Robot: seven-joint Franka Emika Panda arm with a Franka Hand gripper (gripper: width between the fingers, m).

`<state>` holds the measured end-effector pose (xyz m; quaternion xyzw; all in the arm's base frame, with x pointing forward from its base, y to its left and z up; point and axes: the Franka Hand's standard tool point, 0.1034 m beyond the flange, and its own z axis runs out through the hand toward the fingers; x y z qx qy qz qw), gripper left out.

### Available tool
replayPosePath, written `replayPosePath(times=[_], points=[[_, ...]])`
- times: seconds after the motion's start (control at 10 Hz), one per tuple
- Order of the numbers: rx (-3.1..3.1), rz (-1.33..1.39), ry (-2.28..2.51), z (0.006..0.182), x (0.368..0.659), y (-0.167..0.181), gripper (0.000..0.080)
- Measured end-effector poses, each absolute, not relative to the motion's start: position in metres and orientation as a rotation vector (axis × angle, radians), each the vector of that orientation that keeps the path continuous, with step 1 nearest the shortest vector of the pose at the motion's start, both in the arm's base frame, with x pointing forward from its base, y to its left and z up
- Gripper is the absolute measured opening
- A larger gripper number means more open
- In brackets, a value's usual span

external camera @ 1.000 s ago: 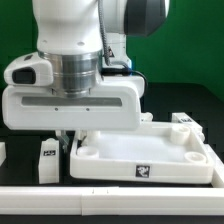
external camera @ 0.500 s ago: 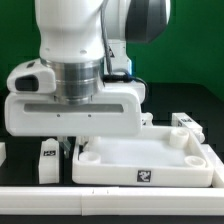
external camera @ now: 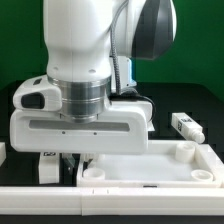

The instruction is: Assemble desk

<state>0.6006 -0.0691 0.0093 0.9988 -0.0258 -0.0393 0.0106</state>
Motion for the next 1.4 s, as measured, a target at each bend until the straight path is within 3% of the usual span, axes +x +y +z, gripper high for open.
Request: replayPosePath(times=[0.5, 0.6, 0.7, 0.8, 0.9, 1.0, 1.1, 1.2, 1.4], points=[[3.084, -0.172, -0.046, 0.009, 0.603, -0.070, 0.0058], [3.085, -0.172, -0.045, 0.009, 0.603, -0.069, 0.0125], [3.085, -0.172, -0.044, 0.009, 0.603, -0.069, 0.0125], [3.086, -0.170, -0.042, 0.010, 0.604, -0.068, 0.0330], [3.091, -0.199, -0.035, 0.024, 0.603, -0.061, 0.0476], [3.097, -0.194, -0.023, 0.040, 0.604, -0.058, 0.0476], [3.104, -0.192, -0.019, 0.058, 0.602, -0.057, 0.0625], [3.109, -0.207, -0.014, 0.074, 0.598, -0.056, 0.0625], [3.109, -0.210, -0.011, 0.073, 0.596, -0.056, 0.0644]])
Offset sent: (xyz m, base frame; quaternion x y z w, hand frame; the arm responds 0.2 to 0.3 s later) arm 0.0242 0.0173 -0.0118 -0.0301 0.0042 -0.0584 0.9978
